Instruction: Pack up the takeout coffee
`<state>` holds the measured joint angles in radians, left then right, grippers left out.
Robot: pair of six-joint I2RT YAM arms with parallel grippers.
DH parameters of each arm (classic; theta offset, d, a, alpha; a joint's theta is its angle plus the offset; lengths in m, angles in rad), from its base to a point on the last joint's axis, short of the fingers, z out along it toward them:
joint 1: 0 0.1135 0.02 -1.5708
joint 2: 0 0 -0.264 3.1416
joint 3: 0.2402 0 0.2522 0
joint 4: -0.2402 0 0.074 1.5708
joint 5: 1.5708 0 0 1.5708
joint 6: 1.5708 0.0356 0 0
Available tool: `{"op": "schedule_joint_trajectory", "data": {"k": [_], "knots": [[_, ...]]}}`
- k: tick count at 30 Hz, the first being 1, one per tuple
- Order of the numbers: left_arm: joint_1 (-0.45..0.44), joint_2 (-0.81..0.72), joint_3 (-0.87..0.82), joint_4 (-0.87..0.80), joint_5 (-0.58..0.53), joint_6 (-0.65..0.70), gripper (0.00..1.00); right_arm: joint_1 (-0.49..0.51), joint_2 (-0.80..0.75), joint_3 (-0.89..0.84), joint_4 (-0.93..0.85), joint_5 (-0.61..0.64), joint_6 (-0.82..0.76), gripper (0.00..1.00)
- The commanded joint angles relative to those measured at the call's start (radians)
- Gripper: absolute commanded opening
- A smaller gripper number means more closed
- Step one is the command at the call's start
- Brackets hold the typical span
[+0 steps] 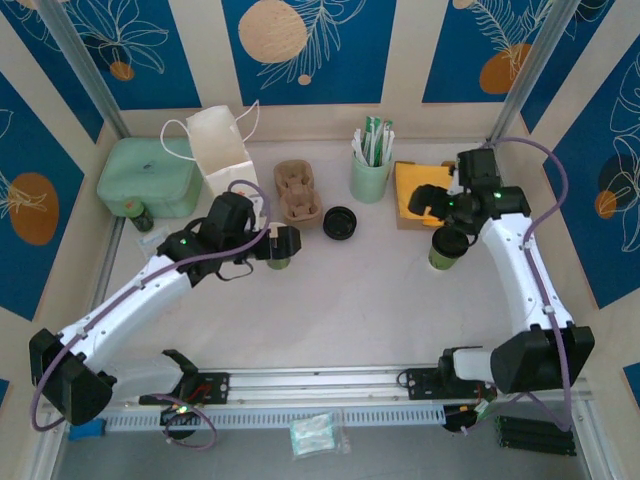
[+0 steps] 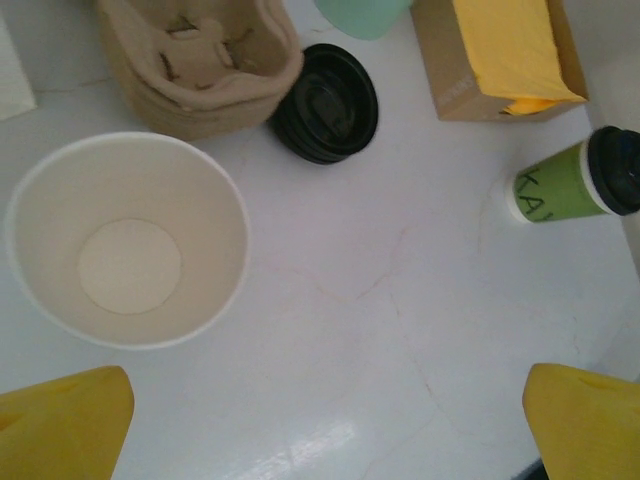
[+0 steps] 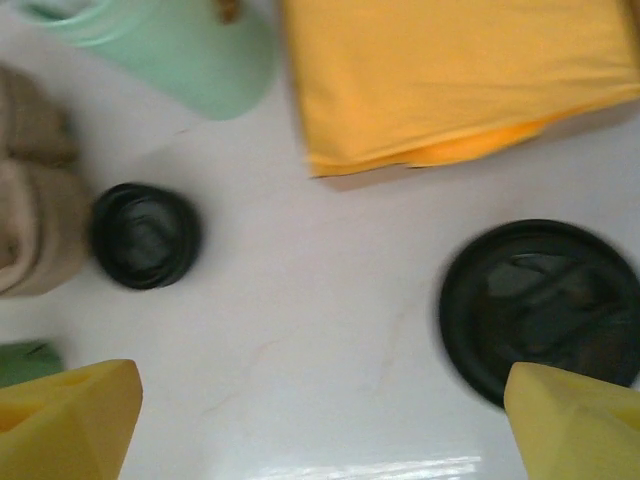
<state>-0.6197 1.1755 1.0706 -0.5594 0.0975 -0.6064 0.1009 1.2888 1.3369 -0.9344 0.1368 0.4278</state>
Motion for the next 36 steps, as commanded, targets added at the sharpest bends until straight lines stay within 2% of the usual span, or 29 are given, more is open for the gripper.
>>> {"op": "schedule_joint_trajectory", "data": {"k": [1,7,12,18,24,29,36], "knots": [[0.045,-0.008,0.002,-0.026,-0.031,0.031,1.0,0.144,0.026,0.046,0.002,-0.104,0.059,0.92],[0.141,-0.066,-0.03,-0.056,-0.047,0.05,0.99,0.424,0.211,0.197,-0.006,-0.11,0.084,0.9],[0.208,-0.111,-0.071,-0.061,-0.035,0.05,0.99,0.561,0.391,0.336,-0.04,-0.087,0.071,0.89],[0.245,-0.143,-0.124,-0.063,-0.019,0.042,0.99,0.63,0.586,0.502,-0.095,-0.085,0.049,0.87],[0.248,-0.138,-0.158,-0.052,-0.007,0.042,0.99,0.671,0.713,0.628,-0.15,-0.054,0.029,0.87],[0.25,-0.104,-0.191,-0.014,-0.004,0.036,0.99,0.677,0.752,0.651,-0.17,-0.022,0.02,0.87],[0.276,-0.116,-0.263,-0.024,-0.113,-0.033,0.99,0.678,0.719,0.615,-0.163,-0.001,0.019,0.88]]}}
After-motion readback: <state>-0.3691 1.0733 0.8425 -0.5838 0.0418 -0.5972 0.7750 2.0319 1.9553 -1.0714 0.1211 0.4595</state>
